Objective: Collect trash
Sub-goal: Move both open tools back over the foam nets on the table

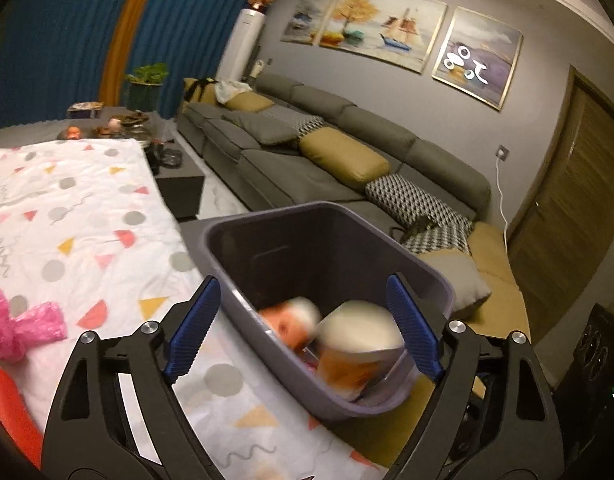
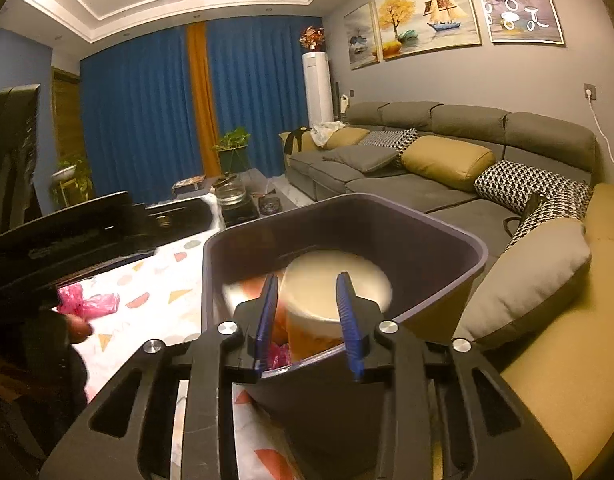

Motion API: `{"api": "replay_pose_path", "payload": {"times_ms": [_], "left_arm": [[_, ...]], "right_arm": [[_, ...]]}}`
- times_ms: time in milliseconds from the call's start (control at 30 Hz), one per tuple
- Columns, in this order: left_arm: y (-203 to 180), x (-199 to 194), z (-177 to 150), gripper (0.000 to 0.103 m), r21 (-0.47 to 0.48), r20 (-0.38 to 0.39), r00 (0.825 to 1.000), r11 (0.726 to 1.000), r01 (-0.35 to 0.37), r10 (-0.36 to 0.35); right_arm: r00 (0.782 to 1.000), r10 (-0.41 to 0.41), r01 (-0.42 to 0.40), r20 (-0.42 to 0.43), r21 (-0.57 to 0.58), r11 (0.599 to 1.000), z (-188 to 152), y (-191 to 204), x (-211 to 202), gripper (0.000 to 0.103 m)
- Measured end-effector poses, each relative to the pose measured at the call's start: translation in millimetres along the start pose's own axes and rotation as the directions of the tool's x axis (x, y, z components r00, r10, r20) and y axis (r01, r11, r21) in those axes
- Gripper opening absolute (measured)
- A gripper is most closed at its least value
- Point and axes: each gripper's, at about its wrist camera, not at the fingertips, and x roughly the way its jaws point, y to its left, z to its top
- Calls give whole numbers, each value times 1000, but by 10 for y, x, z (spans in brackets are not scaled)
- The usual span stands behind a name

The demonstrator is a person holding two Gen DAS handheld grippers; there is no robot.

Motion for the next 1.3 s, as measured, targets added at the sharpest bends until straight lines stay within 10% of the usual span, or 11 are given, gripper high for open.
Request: {"api": "replay_pose_path", "payload": {"times_ms": [600, 1300], "left_arm": [[460, -1370, -401, 97, -69, 107, 945, 950, -304, 310], [1570, -2921, -808, 97, -214, 157, 764, 777, -592, 626]], "right_arm": [[997, 23, -23, 72, 6, 1000, -145, 467, -615, 82], [964, 265, -261, 21, -103, 960, -336, 1683, -885, 84]]}}
